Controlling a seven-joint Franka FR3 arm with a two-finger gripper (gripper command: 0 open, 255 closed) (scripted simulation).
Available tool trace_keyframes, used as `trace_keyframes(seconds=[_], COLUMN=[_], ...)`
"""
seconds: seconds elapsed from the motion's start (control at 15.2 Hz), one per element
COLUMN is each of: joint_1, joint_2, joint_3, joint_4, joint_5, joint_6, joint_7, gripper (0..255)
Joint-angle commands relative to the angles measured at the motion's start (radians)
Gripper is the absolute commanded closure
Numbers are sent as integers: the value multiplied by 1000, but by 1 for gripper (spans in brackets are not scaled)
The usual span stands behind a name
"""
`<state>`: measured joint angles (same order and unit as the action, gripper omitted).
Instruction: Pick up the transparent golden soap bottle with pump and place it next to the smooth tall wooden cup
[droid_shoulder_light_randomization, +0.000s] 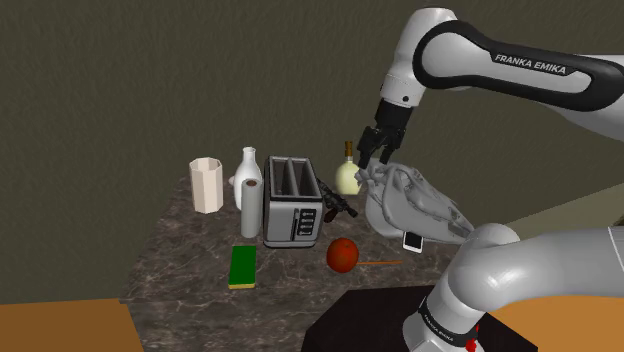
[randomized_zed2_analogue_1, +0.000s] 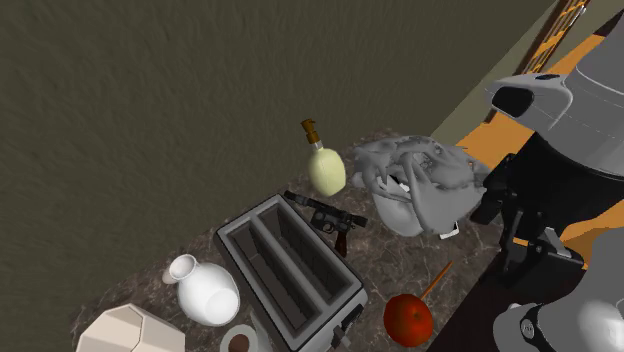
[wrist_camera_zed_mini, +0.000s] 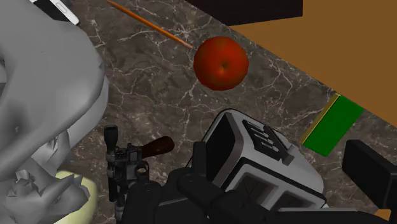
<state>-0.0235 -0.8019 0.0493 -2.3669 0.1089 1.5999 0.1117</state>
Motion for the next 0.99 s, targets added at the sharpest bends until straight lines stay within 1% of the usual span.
trace_keyframes(seconds=[0.0,0.53,0.92], joint_1=[0,-55,-80], joint_2=[0,157,314], joint_3=[0,-132,-231], joint_4=[0,-9,37], joint_5=[0,-44,-40], joint_6=[0,199,334], joint_7=[0,-128,-229], gripper=[0,0,0])
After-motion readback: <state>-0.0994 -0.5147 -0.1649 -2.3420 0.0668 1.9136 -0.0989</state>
